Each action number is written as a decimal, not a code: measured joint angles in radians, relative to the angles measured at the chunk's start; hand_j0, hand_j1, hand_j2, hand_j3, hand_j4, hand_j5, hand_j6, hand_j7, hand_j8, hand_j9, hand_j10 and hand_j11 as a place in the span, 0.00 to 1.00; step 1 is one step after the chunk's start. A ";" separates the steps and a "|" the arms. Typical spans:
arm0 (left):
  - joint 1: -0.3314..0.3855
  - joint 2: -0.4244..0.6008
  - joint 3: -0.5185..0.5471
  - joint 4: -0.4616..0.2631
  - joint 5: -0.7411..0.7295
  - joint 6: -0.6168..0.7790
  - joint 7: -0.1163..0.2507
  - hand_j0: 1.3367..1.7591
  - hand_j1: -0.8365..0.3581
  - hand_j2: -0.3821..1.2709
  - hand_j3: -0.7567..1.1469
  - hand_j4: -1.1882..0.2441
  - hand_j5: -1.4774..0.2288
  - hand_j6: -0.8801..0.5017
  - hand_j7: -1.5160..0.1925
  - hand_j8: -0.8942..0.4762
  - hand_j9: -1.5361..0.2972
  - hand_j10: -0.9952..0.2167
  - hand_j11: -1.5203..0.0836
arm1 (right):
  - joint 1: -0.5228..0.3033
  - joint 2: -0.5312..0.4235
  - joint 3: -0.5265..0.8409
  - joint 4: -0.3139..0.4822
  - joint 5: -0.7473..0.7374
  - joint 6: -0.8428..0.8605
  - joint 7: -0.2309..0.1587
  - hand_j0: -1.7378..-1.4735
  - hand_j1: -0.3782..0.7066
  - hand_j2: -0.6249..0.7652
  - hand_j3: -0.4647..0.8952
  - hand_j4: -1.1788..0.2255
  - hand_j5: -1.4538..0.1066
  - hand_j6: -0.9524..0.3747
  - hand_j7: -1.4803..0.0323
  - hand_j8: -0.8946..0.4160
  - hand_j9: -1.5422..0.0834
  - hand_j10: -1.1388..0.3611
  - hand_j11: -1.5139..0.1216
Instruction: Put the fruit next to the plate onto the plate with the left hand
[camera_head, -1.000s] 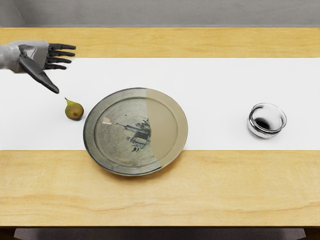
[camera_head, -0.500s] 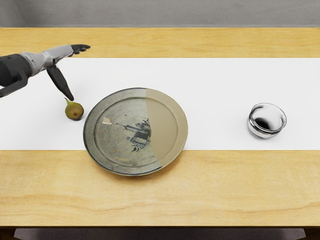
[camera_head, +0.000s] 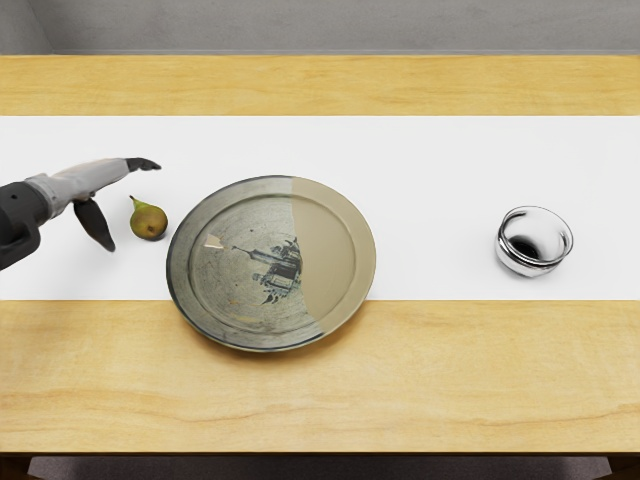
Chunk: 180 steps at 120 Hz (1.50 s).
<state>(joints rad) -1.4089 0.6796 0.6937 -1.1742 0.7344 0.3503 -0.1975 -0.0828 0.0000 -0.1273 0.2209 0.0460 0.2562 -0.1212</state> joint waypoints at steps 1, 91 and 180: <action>0.000 0.000 0.000 0.000 0.001 0.001 0.000 0.76 0.81 0.25 0.40 0.70 0.73 0.50 0.75 0.52 0.71 0.67 0.80 | 0.000 0.000 0.000 0.000 0.000 0.000 0.000 0.30 0.05 0.45 0.34 0.83 0.92 0.71 0.96 0.67 0.94 0.75 0.91; 0.008 -0.062 0.019 0.013 0.028 0.041 0.014 0.76 0.60 0.28 0.40 0.55 0.56 0.35 0.59 0.36 0.56 0.49 0.63 | 0.000 0.000 0.000 0.000 0.000 0.000 0.000 0.30 0.05 0.45 0.34 0.83 0.92 0.71 0.96 0.67 0.94 0.75 0.91; 0.022 -0.155 0.043 0.062 0.038 0.055 0.036 0.76 0.50 0.31 0.40 0.47 0.49 0.28 0.50 0.27 0.48 0.40 0.53 | 0.000 0.000 0.000 0.000 0.000 0.000 0.000 0.30 0.05 0.45 0.34 0.83 0.92 0.71 0.96 0.67 0.94 0.75 0.91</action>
<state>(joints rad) -1.3867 0.5243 0.7372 -1.1120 0.7727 0.4052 -0.1619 -0.0828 0.0000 -0.1273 0.2210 0.0460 0.2562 -0.1212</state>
